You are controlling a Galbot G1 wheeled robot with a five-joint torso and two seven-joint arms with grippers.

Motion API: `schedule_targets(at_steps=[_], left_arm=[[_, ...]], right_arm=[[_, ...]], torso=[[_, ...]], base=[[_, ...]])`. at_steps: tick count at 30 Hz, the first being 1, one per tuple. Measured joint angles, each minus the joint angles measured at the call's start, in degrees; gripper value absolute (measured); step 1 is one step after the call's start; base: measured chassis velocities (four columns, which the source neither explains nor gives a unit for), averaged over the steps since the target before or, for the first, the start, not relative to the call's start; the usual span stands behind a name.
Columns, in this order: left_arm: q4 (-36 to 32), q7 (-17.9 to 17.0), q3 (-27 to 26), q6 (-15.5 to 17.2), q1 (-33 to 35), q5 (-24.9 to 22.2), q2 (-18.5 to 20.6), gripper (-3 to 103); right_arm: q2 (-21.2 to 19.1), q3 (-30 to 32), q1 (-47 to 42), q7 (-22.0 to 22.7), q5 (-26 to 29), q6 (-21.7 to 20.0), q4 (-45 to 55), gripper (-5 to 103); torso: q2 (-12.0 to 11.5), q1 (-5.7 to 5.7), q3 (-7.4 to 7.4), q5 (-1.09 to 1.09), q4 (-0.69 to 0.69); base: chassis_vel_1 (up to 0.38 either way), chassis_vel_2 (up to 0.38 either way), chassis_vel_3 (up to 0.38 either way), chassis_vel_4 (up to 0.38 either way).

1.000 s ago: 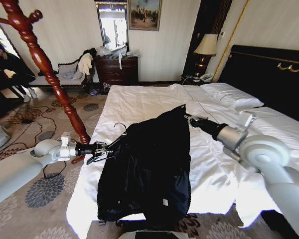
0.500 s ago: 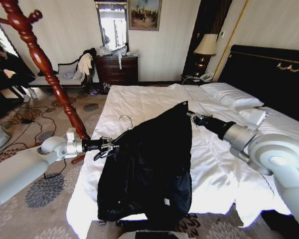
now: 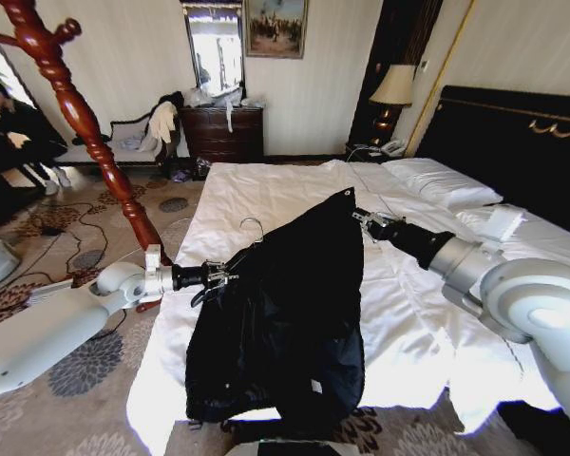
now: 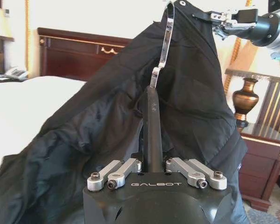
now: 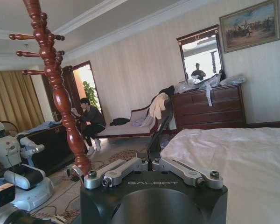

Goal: Pick up the clothes from the bed and hang them on the clothes hanger.

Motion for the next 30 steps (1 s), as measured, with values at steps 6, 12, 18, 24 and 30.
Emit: schedule_targets(at_steps=[6, 12, 18, 24, 30], left_arm=[[-0.31, -2.44, 3.87, 0.97, -4.42, -1.06, -3.38, 16], [-1.73, -4.88, 8.24, 1.75, -9.28, -4.10, -6.92, 16], [-2.27, -6.30, 11.25, 1.97, -12.90, -6.14, -9.58, 16], [0.14, -9.23, 11.65, 2.05, -14.20, -7.37, -13.57, 16], [1.27, -10.73, 11.76, 2.09, -14.73, -8.69, -15.54, 16]], right_arm=[[-0.24, 0.42, 0.33, 0.33, 1.84, 0.49, 0.99, 0], [-0.05, 0.19, 0.23, 0.49, 1.72, 0.73, 0.85, 0], [0.06, 0.85, -0.79, 0.77, 1.92, 0.74, 1.28, 0], [0.85, 0.39, -2.41, 1.45, 2.20, 0.75, 4.13, 0], [1.46, 1.03, -4.07, 1.73, 2.67, 0.75, 4.48, 0]], torso=[[0.00, 0.00, 0.00, 0.00, -0.01], [0.00, 0.00, 0.00, 0.00, -0.01], [0.00, 0.00, 0.00, 0.00, 0.02], [0.00, 0.01, 0.00, 0.00, -0.01], [0.00, 0.00, 0.00, 0.00, 0.01]], base=[[0.000, 0.000, 0.000, 0.000], [0.000, 0.000, 0.000, 0.000], [0.000, 0.000, 0.000, 0.000], [0.000, 0.000, 0.000, 0.000], [0.000, 0.000, 0.000, 0.000]])
